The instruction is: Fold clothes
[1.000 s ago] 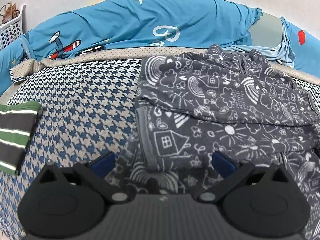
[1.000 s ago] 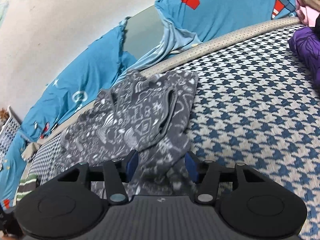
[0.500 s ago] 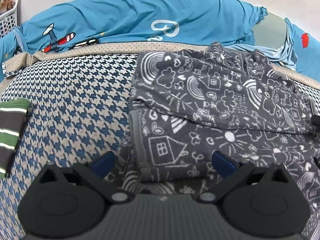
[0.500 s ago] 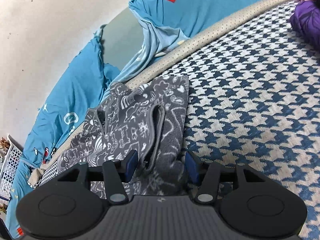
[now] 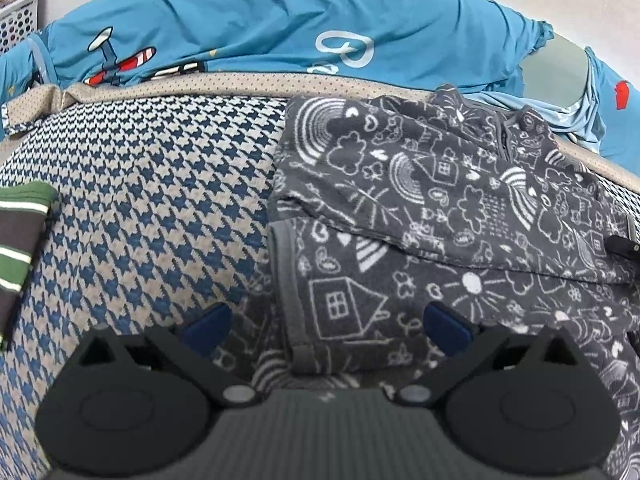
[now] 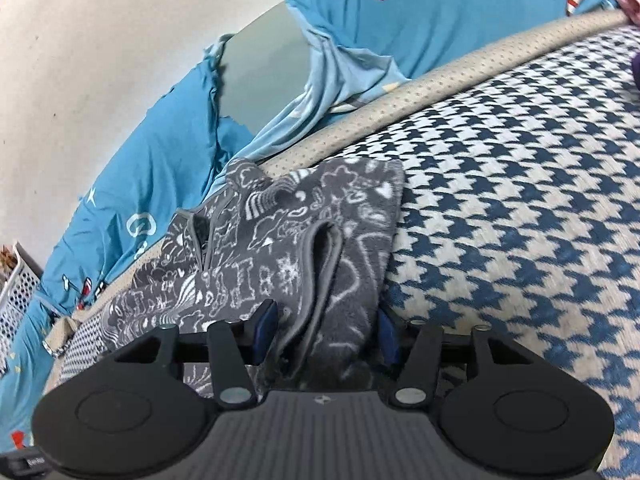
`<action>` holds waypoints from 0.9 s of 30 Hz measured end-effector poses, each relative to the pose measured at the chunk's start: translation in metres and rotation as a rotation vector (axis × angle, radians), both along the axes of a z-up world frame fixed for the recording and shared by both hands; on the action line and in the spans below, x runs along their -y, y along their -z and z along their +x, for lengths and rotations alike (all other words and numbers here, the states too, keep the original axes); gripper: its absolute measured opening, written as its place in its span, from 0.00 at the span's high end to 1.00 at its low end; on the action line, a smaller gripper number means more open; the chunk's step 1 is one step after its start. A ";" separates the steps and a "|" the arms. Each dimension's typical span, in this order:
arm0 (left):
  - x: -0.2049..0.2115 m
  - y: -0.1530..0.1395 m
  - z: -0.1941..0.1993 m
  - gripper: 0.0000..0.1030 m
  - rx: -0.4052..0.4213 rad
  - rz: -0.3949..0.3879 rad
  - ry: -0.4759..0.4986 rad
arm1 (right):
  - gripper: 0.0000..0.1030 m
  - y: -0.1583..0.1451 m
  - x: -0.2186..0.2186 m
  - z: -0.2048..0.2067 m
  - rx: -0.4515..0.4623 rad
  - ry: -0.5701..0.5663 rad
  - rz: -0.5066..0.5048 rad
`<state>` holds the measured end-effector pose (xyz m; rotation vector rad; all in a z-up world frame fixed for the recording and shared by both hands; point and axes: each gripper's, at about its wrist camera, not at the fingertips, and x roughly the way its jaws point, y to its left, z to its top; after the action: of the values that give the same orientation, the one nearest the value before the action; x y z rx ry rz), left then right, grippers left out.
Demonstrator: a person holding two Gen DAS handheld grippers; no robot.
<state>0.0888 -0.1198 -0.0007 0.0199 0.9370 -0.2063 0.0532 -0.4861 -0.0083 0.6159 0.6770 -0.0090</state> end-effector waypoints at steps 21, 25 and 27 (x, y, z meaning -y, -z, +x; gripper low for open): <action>-0.015 -0.003 0.004 0.00 -0.041 -0.054 -0.062 | 0.81 -0.055 -0.072 -0.009 0.060 0.059 -0.333; -0.023 -0.005 0.003 0.00 -0.038 -0.075 -0.077 | 0.81 -0.065 -0.082 -0.010 0.075 0.052 -0.356; -0.027 -0.006 0.003 0.00 -0.036 -0.080 -0.081 | 0.81 -0.068 -0.088 -0.008 0.080 0.047 -0.360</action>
<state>0.0915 -0.0930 0.0054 -0.0960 0.9624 -0.1695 0.0451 -0.3979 0.0599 0.2842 0.5649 -0.1466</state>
